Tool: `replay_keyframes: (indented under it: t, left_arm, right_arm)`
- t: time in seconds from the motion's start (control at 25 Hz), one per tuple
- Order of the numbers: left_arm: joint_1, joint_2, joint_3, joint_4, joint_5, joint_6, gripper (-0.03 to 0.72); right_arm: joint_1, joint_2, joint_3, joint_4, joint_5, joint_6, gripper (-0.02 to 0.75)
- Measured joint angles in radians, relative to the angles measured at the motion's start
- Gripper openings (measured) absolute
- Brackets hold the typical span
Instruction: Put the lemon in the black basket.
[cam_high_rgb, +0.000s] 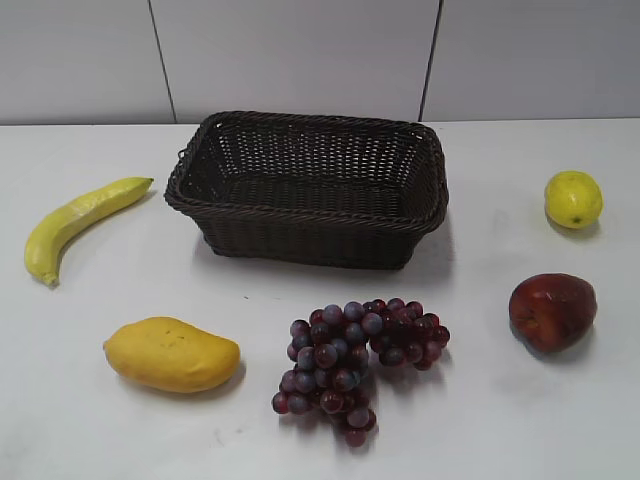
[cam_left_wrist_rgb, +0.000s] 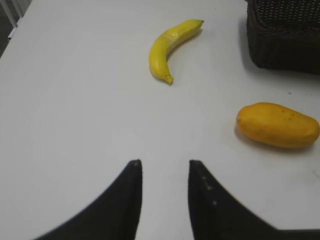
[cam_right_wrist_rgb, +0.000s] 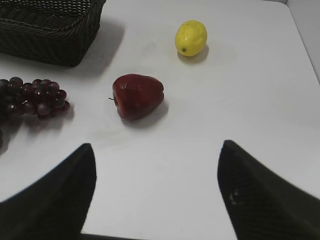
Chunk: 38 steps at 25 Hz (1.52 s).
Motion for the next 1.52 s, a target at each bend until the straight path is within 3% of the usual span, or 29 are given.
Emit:
replay_keyframes:
  t: [0.76, 1.52]
  left_arm:
    - [0.0, 0.0, 0.0, 0.0, 0.0, 0.0, 0.237]
    - [0.0, 0.0, 0.0, 0.0, 0.0, 0.0, 0.237]
  right_arm:
    - [0.0, 0.017, -0.016, 0.001, -0.032, 0.001, 0.571]
    - [0.0, 0.571, -0.206, 0.01, -0.145, 0.021, 0.571]
